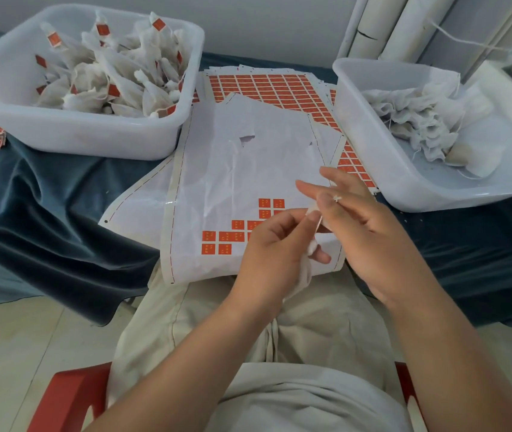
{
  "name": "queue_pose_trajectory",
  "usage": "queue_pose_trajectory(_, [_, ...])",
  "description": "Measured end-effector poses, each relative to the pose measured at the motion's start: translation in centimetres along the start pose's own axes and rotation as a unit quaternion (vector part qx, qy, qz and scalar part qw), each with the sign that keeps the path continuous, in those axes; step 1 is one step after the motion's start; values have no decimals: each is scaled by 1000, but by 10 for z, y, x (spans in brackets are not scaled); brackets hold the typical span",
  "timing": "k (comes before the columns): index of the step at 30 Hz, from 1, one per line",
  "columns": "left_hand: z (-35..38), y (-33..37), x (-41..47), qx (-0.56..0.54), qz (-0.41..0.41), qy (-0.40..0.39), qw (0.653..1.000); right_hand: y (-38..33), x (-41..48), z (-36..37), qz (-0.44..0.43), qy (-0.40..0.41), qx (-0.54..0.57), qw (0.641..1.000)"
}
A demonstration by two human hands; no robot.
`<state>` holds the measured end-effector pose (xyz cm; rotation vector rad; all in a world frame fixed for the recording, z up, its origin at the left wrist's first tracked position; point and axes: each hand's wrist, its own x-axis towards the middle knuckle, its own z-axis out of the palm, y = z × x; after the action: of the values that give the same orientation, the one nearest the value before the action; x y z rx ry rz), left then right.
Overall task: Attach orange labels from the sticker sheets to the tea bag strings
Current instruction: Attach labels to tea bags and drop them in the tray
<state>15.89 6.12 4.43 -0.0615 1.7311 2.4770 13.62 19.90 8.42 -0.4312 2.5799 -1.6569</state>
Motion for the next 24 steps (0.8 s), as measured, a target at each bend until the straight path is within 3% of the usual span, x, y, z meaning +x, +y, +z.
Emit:
queue_pose_trajectory(8, [-3,-1,2,-11,21,-2,1000,16,8,-7,49,-9,90,995])
queue_pose_trajectory(14, [-5,0,2,26,45,8,999,17,8,-12,75,-1,51,996])
queue_pose_trajectory(24, [-11,6,4,201,82,16,976,9,5,-19,-21,28,-218,975])
